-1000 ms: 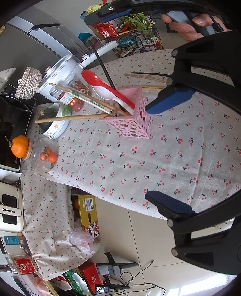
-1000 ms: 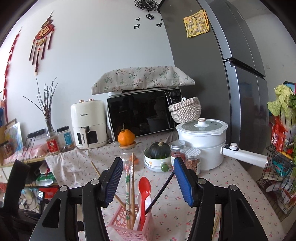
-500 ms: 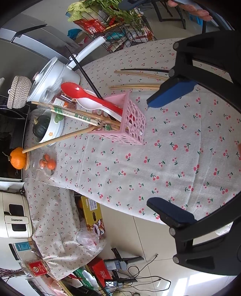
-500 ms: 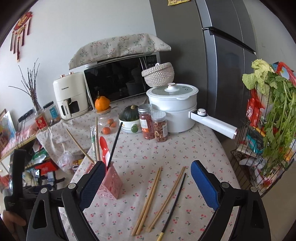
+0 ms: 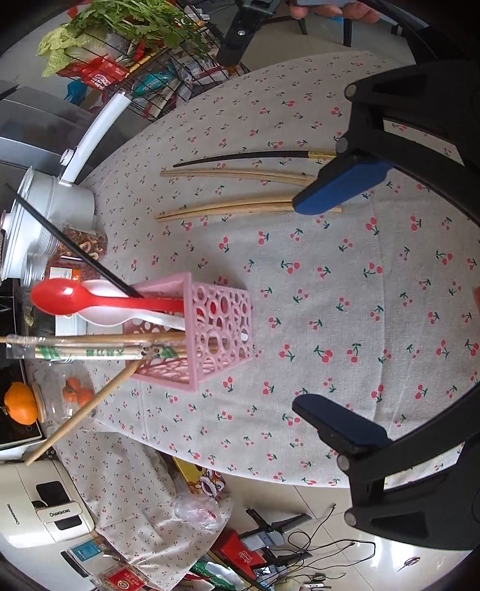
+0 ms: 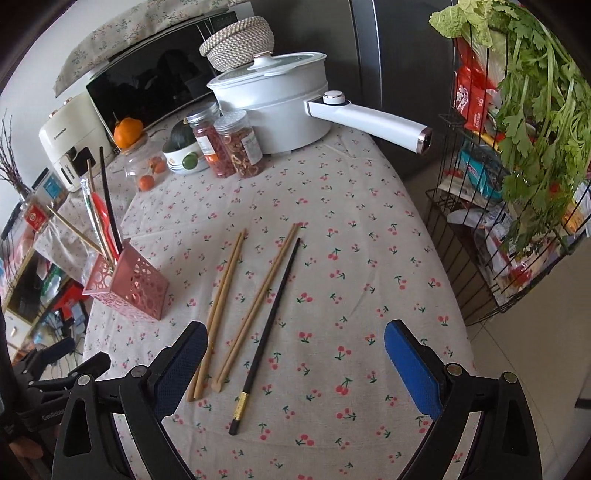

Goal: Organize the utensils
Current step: 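Lower the left tool onto a loose wooden chopstick and grasp it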

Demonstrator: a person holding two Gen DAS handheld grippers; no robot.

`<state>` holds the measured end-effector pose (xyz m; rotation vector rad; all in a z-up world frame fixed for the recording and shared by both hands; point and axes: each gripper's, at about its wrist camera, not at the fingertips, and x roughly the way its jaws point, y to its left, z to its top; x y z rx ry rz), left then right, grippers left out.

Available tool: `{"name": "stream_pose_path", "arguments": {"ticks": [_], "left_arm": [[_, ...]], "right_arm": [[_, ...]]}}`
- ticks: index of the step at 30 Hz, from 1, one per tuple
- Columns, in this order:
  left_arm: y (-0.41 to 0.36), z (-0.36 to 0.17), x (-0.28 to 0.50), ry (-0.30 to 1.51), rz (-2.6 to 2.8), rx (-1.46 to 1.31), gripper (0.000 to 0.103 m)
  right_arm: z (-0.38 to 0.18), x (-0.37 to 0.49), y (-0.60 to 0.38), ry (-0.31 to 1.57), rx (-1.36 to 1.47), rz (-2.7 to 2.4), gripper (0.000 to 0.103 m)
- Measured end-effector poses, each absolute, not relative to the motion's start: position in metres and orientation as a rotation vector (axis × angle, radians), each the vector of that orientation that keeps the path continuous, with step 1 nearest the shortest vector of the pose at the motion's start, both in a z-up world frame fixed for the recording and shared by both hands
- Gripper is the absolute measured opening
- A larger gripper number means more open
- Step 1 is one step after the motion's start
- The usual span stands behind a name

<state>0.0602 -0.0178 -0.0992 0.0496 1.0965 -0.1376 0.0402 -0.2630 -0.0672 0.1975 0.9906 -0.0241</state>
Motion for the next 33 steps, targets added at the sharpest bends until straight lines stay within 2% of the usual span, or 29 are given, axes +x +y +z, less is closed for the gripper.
{"name": "stream_pose_path", "arguments": {"ticks": [8,9,11,13,14,15,18,33], "left_arm": [[-0.067,-0.107,0.076,1.104,-0.240,0.111,0.097],[-0.074,-0.109,0.079,1.099,-0.248,0.121,0.094],[-0.087,-0.117,0.088,1.103,-0.261,0.137,0.073],[-0.099,-0.130,0.103,1.139,-0.275,0.131,0.039],[-0.104,-0.137,0.110,1.154,-0.272,0.122,0.032],[-0.109,-0.142,0.118,1.162,-0.264,0.116,0.022],[-0.121,-0.155,0.139,1.159,-0.223,0.116,0.011],[-0.136,-0.176,0.188,1.209,-0.203,0.060,0.009]], "right_arm": [[-0.090,0.055,-0.297,1.083,0.153,-0.088,0.098],[-0.092,0.057,-0.300,1.090,0.150,-0.094,0.098],[-0.097,0.060,-0.307,1.103,0.148,-0.108,0.098],[-0.101,0.063,-0.313,1.116,0.165,-0.119,0.098],[-0.102,0.064,-0.316,1.122,0.180,-0.116,0.098],[-0.102,0.065,-0.318,1.127,0.192,-0.111,0.098],[-0.102,0.067,-0.321,1.125,0.203,-0.108,0.098],[-0.096,0.071,-0.328,1.104,0.226,-0.089,0.098]]}}
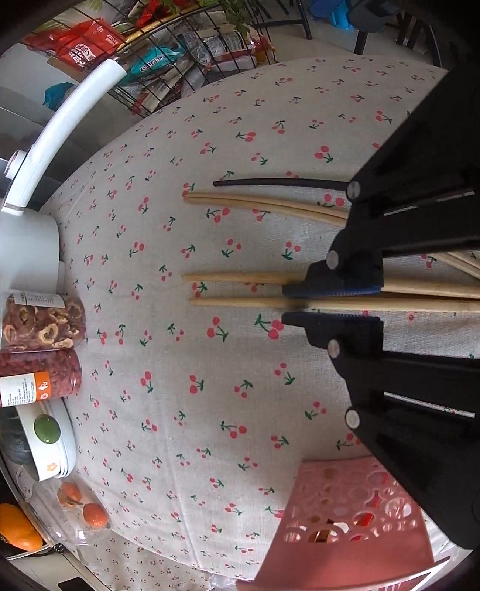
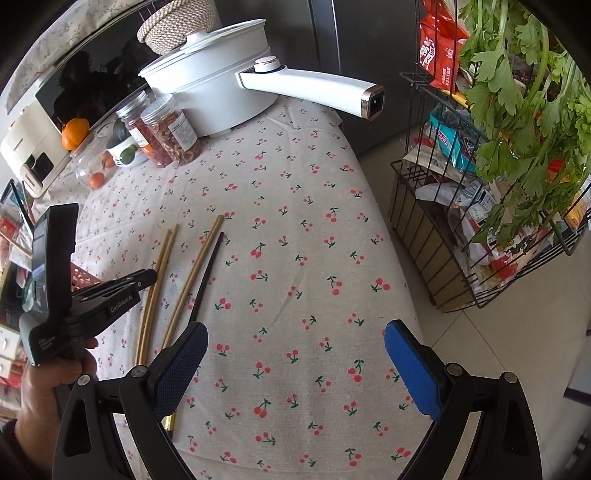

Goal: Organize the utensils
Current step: 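Lower the left tool onto a loose wooden chopstick and grasp it, then carry the wooden chopstick into the holder with the left tool while the right tool grasps and drops another in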

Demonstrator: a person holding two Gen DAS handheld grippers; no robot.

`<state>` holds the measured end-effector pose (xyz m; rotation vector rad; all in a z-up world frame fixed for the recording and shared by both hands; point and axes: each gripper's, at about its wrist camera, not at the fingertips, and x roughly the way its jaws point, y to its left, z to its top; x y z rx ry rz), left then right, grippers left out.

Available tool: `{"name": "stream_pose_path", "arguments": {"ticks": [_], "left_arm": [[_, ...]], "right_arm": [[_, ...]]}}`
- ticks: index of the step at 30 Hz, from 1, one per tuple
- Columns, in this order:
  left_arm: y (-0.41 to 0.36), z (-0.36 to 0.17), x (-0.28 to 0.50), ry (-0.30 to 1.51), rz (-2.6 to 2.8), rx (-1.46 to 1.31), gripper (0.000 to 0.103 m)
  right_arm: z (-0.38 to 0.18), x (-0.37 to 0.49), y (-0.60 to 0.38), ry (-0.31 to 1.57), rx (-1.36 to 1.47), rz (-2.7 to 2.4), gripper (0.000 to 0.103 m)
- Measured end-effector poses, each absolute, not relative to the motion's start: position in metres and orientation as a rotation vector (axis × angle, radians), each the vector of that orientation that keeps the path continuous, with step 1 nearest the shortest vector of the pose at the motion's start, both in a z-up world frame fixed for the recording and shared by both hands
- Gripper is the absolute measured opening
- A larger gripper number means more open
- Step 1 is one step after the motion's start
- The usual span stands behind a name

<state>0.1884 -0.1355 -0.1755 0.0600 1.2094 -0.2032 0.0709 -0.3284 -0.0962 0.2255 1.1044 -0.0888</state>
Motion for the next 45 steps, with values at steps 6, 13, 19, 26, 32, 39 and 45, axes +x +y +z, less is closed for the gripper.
{"name": "stream_pose_path", "arguments": {"ticks": [6,13,19,26,32,39,45], "left_arm": [[-0.144,-0.173,0.186,1.145,-0.171,0.118,0.009],[-0.137,-0.166,0.178,1.163,-0.211,0.076,0.007],[-0.126,-0.143,0.141,1.088,-0.278,0.106,0.007],[-0.097,-0.102,0.106,1.000,-0.335,0.077,0.007],[-0.061,-0.074,0.079,0.928,-0.354,0.040,0.007],[-0.039,-0.052,0.056,0.846,-0.387,0.023,0.007],[-0.006,-0.042,0.048,0.816,-0.380,-0.007,0.007]], "right_arm": [[-0.093,0.068,-0.329,1.098,0.238,-0.079,0.098],[-0.097,0.069,-0.329,1.113,0.239,-0.087,0.098],[-0.097,0.068,-0.322,1.112,0.220,-0.079,0.098],[-0.103,0.072,-0.307,1.135,0.204,-0.063,0.098],[-0.109,0.080,-0.294,1.157,0.217,-0.060,0.098],[-0.117,0.101,-0.264,1.162,0.226,-0.021,0.098],[-0.126,0.128,-0.223,1.158,0.222,0.081,0.093]]}}
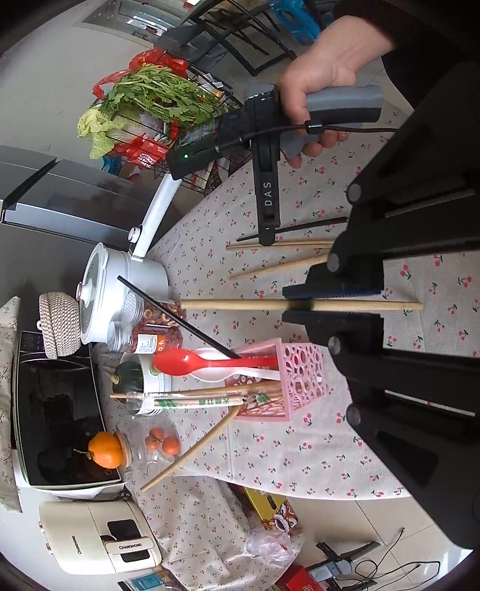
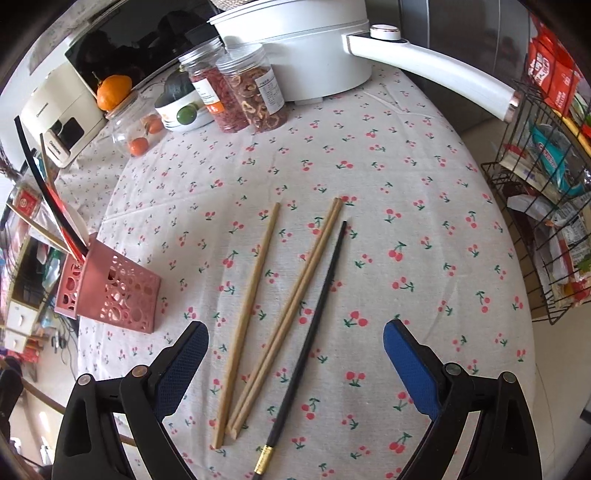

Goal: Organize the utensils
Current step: 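Carry the wooden chopstick into the holder with the left tool while the right tool grasps and drops another in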

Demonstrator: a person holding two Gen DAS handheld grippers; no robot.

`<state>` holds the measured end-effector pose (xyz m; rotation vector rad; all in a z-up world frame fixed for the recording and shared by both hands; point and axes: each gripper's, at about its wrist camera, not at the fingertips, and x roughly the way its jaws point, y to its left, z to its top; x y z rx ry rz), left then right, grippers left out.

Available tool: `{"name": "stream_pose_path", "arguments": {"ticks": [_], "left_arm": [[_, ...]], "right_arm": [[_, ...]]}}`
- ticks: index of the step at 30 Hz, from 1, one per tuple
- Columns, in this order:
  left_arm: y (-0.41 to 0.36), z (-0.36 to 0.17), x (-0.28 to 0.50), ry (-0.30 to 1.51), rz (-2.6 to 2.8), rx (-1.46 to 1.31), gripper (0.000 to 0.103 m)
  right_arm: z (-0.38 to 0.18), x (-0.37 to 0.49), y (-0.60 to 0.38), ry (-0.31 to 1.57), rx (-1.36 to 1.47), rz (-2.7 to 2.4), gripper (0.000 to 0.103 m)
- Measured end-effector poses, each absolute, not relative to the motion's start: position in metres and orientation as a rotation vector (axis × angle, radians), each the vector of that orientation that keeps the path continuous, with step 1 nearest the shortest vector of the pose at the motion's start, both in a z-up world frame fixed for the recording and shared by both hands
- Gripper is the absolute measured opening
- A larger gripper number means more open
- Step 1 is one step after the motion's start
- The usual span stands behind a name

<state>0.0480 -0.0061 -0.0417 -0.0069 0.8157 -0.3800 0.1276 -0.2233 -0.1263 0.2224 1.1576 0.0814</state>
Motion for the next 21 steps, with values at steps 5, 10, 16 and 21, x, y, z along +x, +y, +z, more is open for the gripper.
{"name": "stream_pose_path", "arguments": {"ticks": [5,10,16,21], "left_arm": [[0.018,-0.036,0.050,0.804,-0.357,-0.049,0.007],[0.033,-0.035,0.051,0.803,-0.343,-0.075,0.007],[0.042,-0.035,0.054,0.811,-0.334,-0.088,0.007],[0.046,-0.033,0.054,0.808,-0.328,-0.096,0.007]], "right_arm": [[-0.142,0.150,-0.190,1.177,0.149,0.143,0.059],[-0.157,0.168,-0.177,1.196,0.098,0.124,0.036],[-0.168,0.180,-0.176,1.225,0.087,0.098,0.017],[-0.166,0.175,-0.176,1.211,0.117,0.113,0.008]]}}
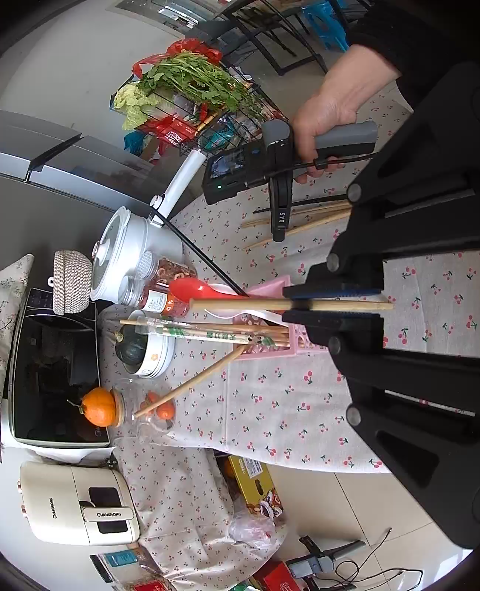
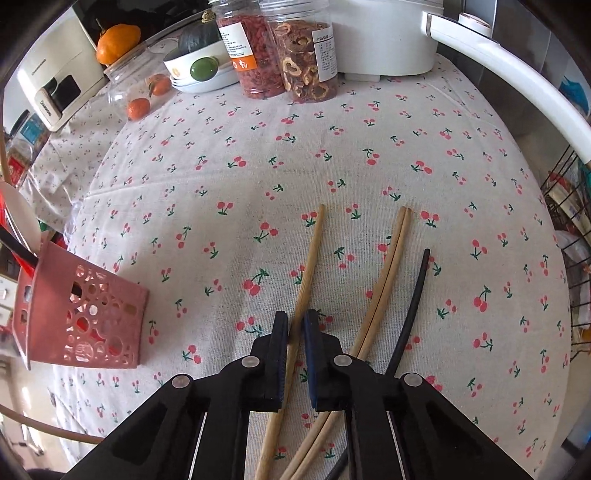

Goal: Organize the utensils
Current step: 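Carry the wooden chopstick into the holder with the left tool while the right tool grasps and drops another in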

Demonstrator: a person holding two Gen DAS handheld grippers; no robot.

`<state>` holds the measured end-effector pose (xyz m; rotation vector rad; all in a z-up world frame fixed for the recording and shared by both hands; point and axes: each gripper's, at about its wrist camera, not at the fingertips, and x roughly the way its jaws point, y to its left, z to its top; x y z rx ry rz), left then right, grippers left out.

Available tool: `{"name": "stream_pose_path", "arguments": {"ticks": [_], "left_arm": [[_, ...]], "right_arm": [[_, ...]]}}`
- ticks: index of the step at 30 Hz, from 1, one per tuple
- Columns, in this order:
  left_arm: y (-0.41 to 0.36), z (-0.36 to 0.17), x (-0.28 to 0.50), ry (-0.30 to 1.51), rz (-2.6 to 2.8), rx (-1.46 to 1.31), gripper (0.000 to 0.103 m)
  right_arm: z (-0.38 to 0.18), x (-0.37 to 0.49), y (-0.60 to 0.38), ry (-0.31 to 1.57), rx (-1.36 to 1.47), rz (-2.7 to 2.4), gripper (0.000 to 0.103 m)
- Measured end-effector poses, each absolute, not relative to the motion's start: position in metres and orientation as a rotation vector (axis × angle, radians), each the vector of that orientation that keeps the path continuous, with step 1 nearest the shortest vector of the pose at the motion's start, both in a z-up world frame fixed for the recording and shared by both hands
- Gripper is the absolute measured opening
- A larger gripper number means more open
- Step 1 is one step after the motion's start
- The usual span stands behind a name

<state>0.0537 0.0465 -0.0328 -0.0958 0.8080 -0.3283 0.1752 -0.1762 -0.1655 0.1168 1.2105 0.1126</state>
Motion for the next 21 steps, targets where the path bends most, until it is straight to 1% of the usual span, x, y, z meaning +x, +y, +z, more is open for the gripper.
{"name": "stream_pose_path", "arguments": {"ticks": [3,14,21], "left_arm": [[0.049,-0.027,0.051,0.791,-0.329,-0.104,0.007],[0.053,-0.011,0.042,0.723,-0.317,-0.108,0.007],[0.054,0.011,0.035,0.656,-0.327,-0.113,0.007]], "right_arm": [[-0.146,0.164,-0.179,1.143,0.133,0.136,0.007],[-0.049,0.084,-0.195,0.787,0.202,0.258,0.007],[-0.004,0.036,-0.196,0.614,0.197,0.308,0.007]]}}
